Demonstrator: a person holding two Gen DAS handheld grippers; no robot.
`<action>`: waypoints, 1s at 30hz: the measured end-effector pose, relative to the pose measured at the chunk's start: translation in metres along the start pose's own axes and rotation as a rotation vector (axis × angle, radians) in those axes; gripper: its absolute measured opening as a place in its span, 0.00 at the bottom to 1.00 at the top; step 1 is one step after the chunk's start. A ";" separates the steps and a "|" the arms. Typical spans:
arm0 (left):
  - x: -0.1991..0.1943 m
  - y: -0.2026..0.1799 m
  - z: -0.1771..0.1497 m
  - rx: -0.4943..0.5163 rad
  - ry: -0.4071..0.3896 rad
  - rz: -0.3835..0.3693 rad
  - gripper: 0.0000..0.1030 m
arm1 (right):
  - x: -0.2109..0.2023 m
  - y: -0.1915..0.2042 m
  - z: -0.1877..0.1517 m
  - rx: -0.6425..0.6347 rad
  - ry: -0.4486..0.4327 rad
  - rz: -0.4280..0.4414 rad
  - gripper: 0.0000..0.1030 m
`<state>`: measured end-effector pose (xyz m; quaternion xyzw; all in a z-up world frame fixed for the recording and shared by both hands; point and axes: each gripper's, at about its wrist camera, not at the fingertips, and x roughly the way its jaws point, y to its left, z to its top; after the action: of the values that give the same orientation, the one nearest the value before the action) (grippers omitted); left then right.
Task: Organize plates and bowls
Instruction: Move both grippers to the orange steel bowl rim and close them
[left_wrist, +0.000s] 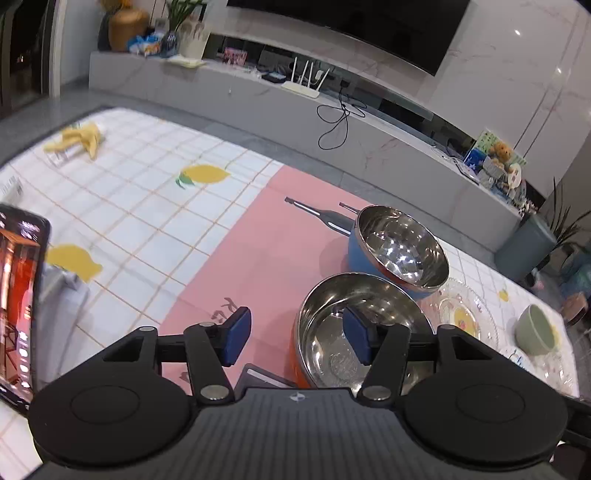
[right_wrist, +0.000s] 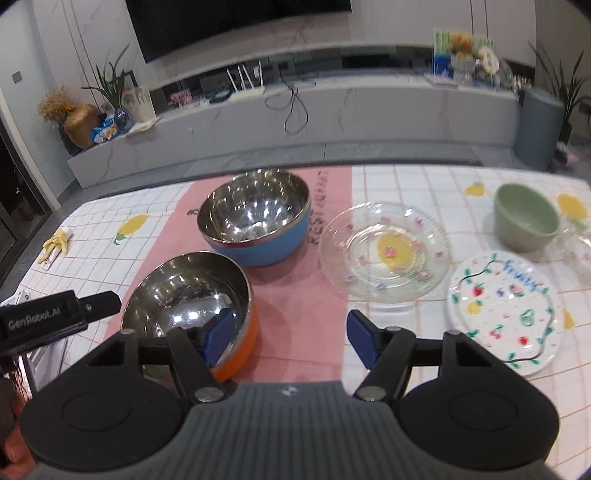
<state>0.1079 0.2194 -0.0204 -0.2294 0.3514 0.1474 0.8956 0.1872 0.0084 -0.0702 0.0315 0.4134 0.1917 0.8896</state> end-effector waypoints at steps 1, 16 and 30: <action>0.004 0.002 0.000 -0.014 0.006 -0.008 0.68 | 0.004 0.001 0.001 0.009 0.009 0.008 0.66; 0.037 0.000 -0.013 -0.075 0.076 0.020 0.21 | 0.047 0.002 -0.005 0.133 0.137 0.082 0.25; -0.018 -0.040 -0.030 0.003 0.049 -0.013 0.07 | -0.022 -0.012 -0.013 0.152 0.091 0.065 0.12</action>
<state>0.0953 0.1684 -0.0151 -0.2336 0.3720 0.1356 0.8881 0.1687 -0.0126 -0.0652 0.1034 0.4654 0.1898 0.8583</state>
